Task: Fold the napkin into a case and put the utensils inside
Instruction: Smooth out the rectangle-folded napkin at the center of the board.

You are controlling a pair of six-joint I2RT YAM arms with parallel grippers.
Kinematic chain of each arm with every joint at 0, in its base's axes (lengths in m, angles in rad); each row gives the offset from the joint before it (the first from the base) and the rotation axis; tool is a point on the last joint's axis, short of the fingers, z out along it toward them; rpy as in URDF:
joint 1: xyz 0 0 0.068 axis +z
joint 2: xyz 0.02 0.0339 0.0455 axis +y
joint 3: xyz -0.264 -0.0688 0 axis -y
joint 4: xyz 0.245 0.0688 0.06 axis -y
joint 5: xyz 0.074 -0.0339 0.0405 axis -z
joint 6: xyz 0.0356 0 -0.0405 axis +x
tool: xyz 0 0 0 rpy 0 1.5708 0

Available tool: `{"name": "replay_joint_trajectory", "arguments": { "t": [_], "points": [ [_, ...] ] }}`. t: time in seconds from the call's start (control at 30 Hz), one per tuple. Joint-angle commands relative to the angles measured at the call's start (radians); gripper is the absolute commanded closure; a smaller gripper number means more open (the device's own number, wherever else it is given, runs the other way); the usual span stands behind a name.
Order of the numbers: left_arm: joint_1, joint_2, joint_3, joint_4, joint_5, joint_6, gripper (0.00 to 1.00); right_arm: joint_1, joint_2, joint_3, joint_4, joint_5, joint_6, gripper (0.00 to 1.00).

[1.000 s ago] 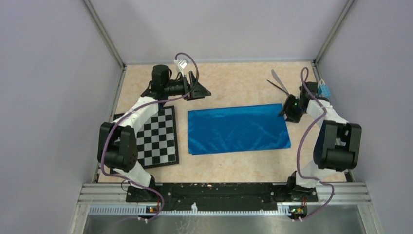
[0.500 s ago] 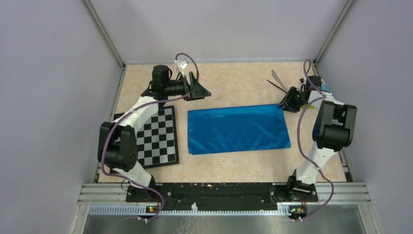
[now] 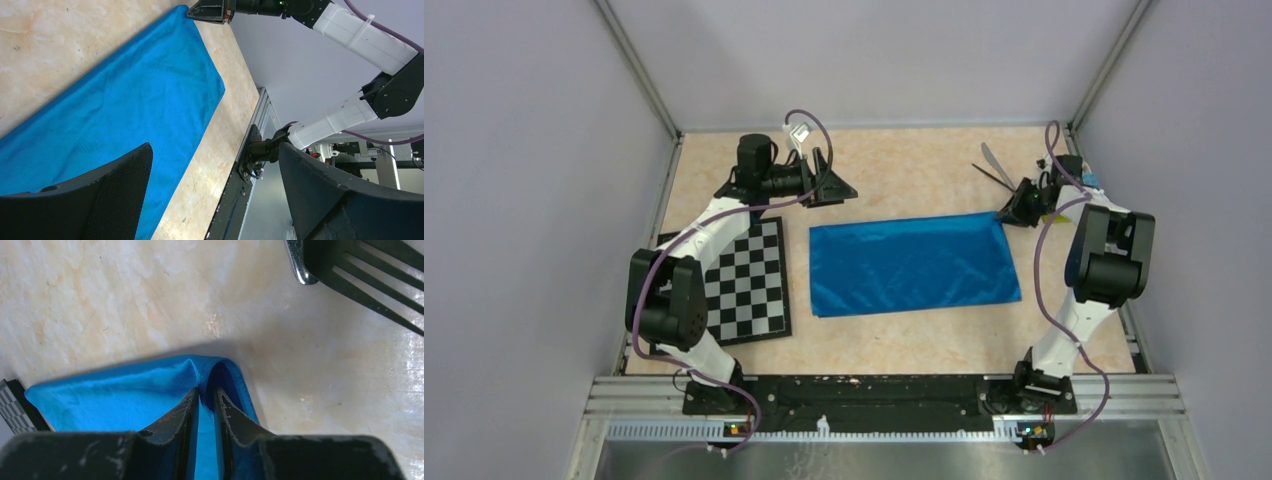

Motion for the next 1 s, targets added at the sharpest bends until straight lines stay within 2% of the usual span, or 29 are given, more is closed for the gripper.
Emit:
{"name": "replay_joint_trajectory", "arguments": {
  "t": [0.0, 0.13, 0.47, 0.67, 0.73, 0.83, 0.9, 0.97],
  "points": [
    [0.005, -0.003, 0.012, 0.025, 0.011, 0.019, 0.01, -0.011, 0.035, 0.078, 0.022, -0.018, -0.015, 0.86],
    [0.005, -0.002, 0.012, 0.024, 0.013, 0.019, 0.01, -0.011, 0.059, 0.102, 0.009, -0.012, -0.019, 0.94],
    [0.005, 0.001, 0.012, 0.023, 0.014, 0.022, 0.01, -0.012, 0.083, 0.136, 0.007, -0.014, -0.017, 0.97],
    [0.005, 0.004, 0.013, 0.021, 0.012, 0.024, 0.01, -0.012, 0.104, 0.150, 0.003, -0.002, -0.022, 0.95],
    [0.005, 0.006, 0.012, 0.021, 0.012, 0.024, 0.01, -0.011, 0.106, 0.163, -0.010, 0.012, -0.023, 0.88],
    [0.005, 0.008, 0.012, 0.020, 0.012, 0.024, 0.01, -0.005, 0.073, 0.178, -0.047, 0.033, -0.028, 0.70],
    [0.005, 0.009, 0.014, 0.018, 0.011, 0.027, 0.01, 0.024, 0.021, 0.197, -0.130, 0.158, -0.060, 0.54],
    [0.005, 0.006, 0.015, 0.017, 0.011, 0.028, 0.01, 0.089, -0.036, 0.224, -0.276, 0.372, -0.127, 0.35]
  ]
}}
